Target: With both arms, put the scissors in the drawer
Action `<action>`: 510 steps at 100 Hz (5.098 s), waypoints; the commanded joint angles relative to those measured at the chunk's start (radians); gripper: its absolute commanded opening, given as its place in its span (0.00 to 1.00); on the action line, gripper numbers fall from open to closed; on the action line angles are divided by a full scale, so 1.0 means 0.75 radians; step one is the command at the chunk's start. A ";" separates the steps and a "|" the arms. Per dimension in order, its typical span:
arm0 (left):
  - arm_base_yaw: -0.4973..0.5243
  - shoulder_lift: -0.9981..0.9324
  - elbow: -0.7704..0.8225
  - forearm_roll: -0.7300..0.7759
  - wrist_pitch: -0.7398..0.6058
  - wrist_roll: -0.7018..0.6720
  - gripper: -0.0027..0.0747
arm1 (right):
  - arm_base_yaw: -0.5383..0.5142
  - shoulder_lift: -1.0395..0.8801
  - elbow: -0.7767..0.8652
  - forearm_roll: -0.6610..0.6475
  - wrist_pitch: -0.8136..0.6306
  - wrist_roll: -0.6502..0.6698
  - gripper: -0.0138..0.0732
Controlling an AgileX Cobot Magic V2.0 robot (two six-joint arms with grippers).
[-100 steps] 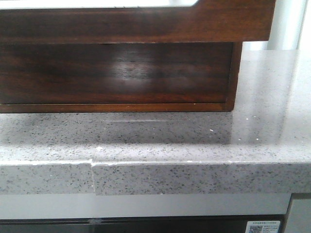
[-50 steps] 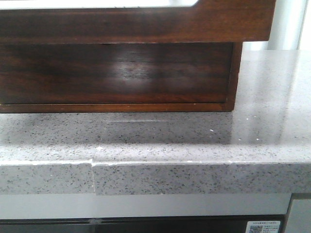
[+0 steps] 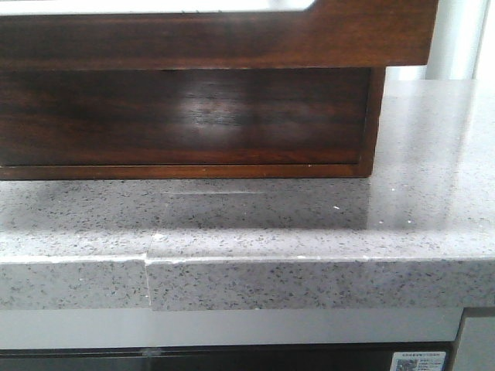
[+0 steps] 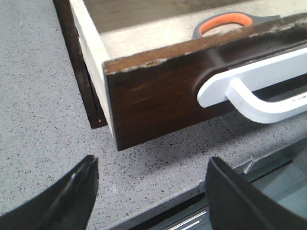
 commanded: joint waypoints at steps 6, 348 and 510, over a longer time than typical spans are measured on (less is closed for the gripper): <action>-0.002 0.007 -0.045 -0.051 -0.089 -0.014 0.60 | -0.023 -0.119 0.118 0.105 -0.151 0.031 0.34; 0.022 -0.691 0.915 0.676 -1.193 -0.820 0.01 | -0.017 -0.229 0.206 0.120 -0.220 0.016 0.08; 0.022 -0.691 0.915 0.676 -1.193 -0.820 0.01 | -0.160 -1.199 1.350 -0.411 -1.211 0.492 0.08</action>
